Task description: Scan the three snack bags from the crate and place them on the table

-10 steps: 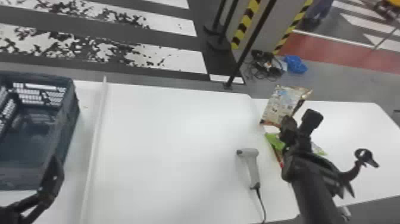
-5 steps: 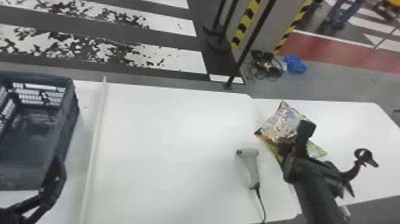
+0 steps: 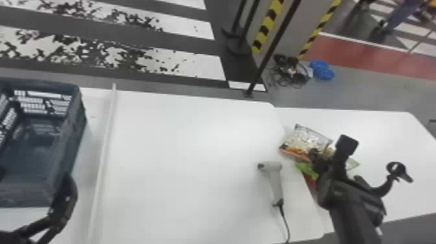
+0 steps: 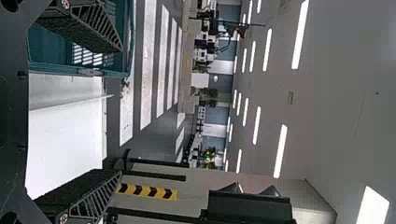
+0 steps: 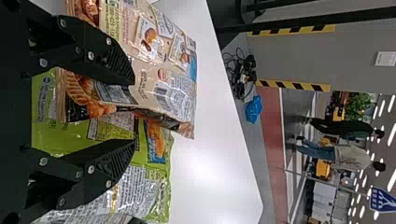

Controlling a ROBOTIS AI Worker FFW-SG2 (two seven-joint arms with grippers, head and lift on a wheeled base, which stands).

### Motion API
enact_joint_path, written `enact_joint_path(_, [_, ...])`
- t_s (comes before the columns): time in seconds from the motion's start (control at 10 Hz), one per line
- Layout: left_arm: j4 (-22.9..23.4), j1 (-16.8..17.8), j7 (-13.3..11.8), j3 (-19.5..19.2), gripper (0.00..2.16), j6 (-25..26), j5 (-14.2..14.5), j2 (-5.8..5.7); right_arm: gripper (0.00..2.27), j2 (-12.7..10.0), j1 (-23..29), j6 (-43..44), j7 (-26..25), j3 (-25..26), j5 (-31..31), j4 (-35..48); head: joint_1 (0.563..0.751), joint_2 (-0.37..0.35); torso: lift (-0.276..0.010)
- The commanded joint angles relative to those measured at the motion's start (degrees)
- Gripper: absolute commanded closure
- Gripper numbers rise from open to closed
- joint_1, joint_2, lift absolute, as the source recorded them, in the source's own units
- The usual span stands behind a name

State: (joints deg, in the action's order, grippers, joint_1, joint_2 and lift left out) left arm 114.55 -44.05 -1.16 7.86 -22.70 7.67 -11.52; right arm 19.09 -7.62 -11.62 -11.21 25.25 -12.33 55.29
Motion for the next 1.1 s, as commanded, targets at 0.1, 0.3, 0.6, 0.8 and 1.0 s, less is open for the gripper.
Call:
enact_joint_path(0.1, [0.32, -0.16, 0.37, 0.84, 0.07, -0.02, -0.99, 0.01, 0.05, -1.33, 11.04, 0.93, -1.71, 1.38, -5.77, 14.58, 0.695, -0.350, -0.037])
enact_joint_path(0.3, [0.14, 0.11, 0.45, 1.10, 0.07, -0.02, -0.99, 0.09, 0.05, -4.14, 22.03, 3.04, 1.37, 1.29, -10.87, 30.05, 0.695, -0.350, -0.037])
enact_joint_path(0.6, [0.23, 0.55, 1.24, 1.45, 0.07, -0.02, -1.25, 0.27, 0.07, -7.84, 31.96, 4.27, 11.39, -3.45, -14.82, 46.49, 0.695, -0.350, -0.037])
enact_joint_path(0.8, [-0.03, 0.64, 1.95, 1.37, 0.07, -0.02, -1.16, 0.44, 0.07, -9.51, 37.41, 17.63, 11.39, -13.74, -12.19, 52.11, 0.695, -0.350, -0.037])
enact_joint_path(1.0, [-0.73, 0.72, 1.86, -0.13, 0.07, -0.19, -0.02, 0.62, 0.06, -9.59, 40.49, 25.19, 6.64, -24.99, -4.01, 54.57, 0.695, -0.275, -0.037])
